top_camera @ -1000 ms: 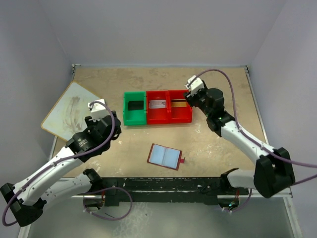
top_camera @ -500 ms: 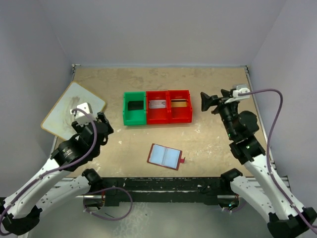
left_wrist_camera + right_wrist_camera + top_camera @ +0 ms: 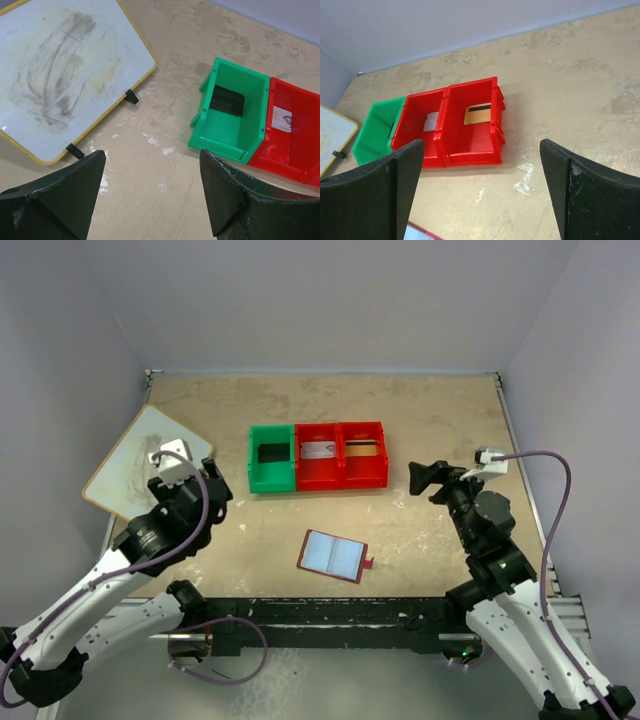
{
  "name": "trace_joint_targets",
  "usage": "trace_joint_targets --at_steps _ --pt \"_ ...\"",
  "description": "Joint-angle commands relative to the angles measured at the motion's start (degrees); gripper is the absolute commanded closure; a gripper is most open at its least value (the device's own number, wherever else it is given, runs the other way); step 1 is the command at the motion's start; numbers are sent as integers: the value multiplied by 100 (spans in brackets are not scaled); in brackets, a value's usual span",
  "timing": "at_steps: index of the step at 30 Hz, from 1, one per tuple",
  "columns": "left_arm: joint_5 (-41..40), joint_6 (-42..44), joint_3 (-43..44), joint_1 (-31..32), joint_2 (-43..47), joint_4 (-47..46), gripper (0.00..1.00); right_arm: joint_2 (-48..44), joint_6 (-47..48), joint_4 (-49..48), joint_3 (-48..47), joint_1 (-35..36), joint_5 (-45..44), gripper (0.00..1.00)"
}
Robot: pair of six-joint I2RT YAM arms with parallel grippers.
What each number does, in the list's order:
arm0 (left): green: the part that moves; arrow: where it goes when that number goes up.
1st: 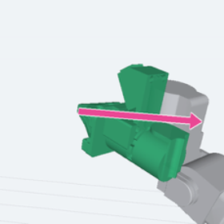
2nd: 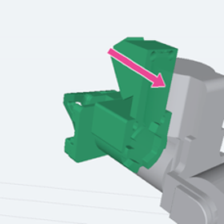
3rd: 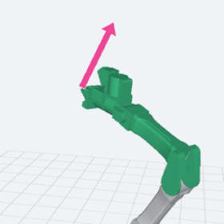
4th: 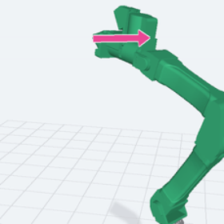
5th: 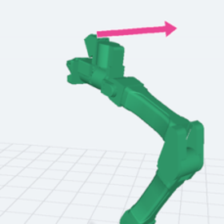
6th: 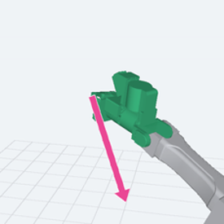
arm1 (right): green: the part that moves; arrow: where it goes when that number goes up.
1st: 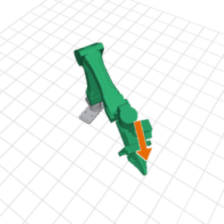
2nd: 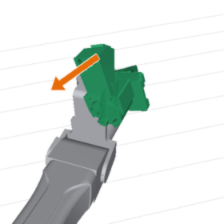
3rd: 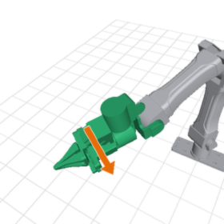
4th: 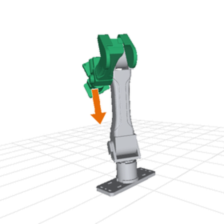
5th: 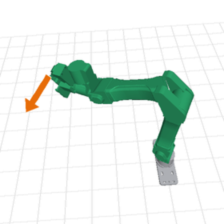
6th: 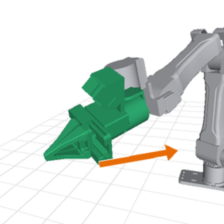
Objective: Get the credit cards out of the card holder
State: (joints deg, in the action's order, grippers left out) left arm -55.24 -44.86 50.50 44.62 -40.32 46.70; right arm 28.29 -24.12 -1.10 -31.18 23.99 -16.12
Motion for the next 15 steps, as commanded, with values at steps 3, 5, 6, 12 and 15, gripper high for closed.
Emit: trace_joint_targets --at_steps 3,5,6,12,15 --pt "-643 335 798 -32 -958 -375 25 -119 -82 -210 -153 -8 -60 0" --pt "-741 527 891 -89 -1174 -517 22 192 -41 -29 -428 -27 -76 0" --pt "-626 657 892 -189 -1256 -656 21 404 28 -10 -538 -51 -13 0" --pt "-69 331 1448 -534 -1308 -254 21 1158 549 929 -2209 -88 -259 0" --pt "-208 284 1925 -534 -1029 22 21 1120 1130 977 -2972 -92 -200 0"
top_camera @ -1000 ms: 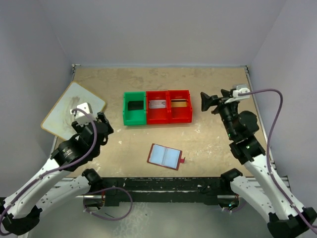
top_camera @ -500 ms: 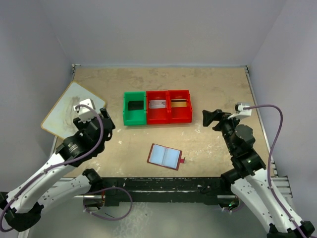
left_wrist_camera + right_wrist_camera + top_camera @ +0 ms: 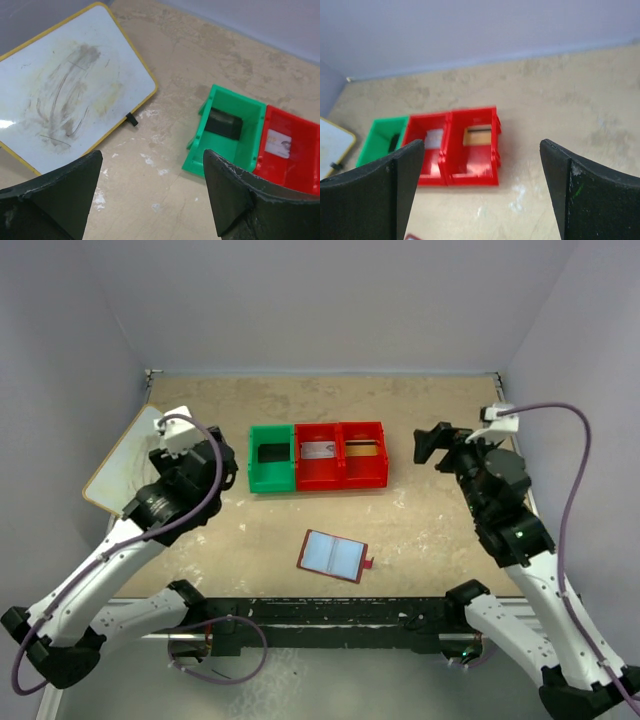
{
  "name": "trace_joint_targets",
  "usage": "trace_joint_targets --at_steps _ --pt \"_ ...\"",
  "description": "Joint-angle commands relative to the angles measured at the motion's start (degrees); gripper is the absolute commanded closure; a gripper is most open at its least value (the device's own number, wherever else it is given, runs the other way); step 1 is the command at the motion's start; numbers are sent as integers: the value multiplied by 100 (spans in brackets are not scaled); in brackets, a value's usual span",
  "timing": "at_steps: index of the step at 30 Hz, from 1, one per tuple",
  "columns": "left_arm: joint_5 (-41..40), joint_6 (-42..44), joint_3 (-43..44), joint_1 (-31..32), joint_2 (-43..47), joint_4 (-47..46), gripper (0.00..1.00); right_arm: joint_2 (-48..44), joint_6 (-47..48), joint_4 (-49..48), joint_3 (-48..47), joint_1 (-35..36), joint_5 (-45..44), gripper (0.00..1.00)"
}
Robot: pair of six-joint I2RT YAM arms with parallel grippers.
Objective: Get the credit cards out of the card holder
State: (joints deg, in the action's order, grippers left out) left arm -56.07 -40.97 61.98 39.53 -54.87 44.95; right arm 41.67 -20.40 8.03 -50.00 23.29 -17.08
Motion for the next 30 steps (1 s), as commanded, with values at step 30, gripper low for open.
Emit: trace_joint_targets --at_steps 30 --pt "219 428 1303 -13 1029 79 22 -190 1091 201 -1746 -2 -114 0"
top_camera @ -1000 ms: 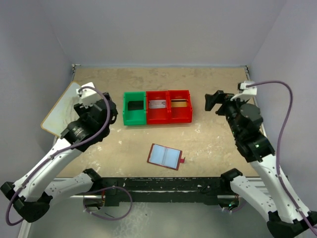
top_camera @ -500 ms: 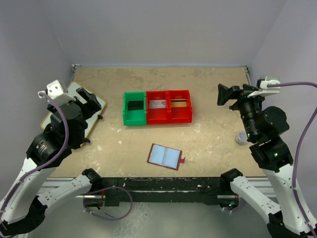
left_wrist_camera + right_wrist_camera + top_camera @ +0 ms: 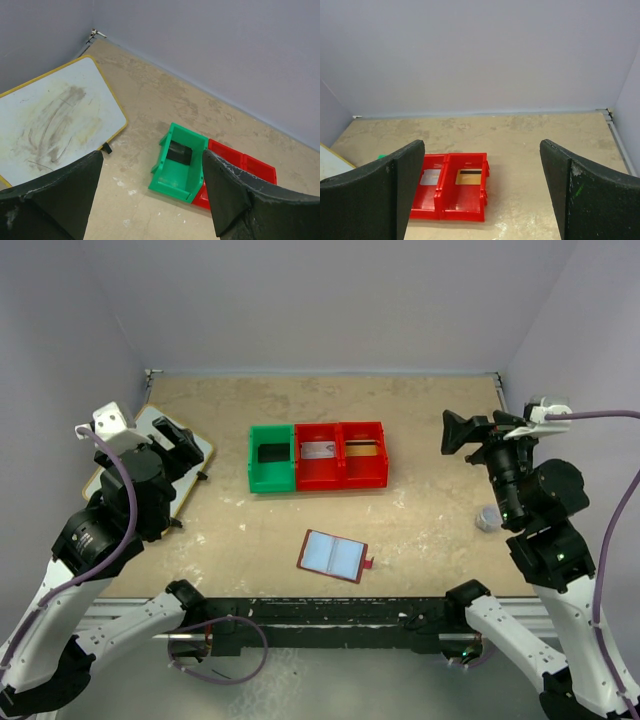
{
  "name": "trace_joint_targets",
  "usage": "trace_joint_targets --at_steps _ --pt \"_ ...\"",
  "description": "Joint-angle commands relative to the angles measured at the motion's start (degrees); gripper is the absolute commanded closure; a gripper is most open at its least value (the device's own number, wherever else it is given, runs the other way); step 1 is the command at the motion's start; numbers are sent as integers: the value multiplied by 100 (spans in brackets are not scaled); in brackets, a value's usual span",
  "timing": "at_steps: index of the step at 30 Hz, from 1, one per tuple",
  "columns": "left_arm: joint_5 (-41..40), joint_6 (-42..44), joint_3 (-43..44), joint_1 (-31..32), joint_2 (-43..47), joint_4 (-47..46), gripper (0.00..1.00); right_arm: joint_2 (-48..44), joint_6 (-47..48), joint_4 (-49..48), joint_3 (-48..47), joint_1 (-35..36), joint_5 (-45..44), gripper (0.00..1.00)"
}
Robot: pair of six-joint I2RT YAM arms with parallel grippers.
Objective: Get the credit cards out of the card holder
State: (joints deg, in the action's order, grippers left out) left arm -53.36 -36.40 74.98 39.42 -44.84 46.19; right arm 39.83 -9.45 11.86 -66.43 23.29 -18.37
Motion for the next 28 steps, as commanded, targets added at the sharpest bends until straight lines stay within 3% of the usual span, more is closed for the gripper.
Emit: trace_joint_targets --at_steps 1,28 --pt "-52 -28 2 -2 26 -46 22 -7 -4 -181 -103 -2 15 0" --pt "-136 -33 35 -4 -185 70 21 36 65 181 131 -4 13 0"
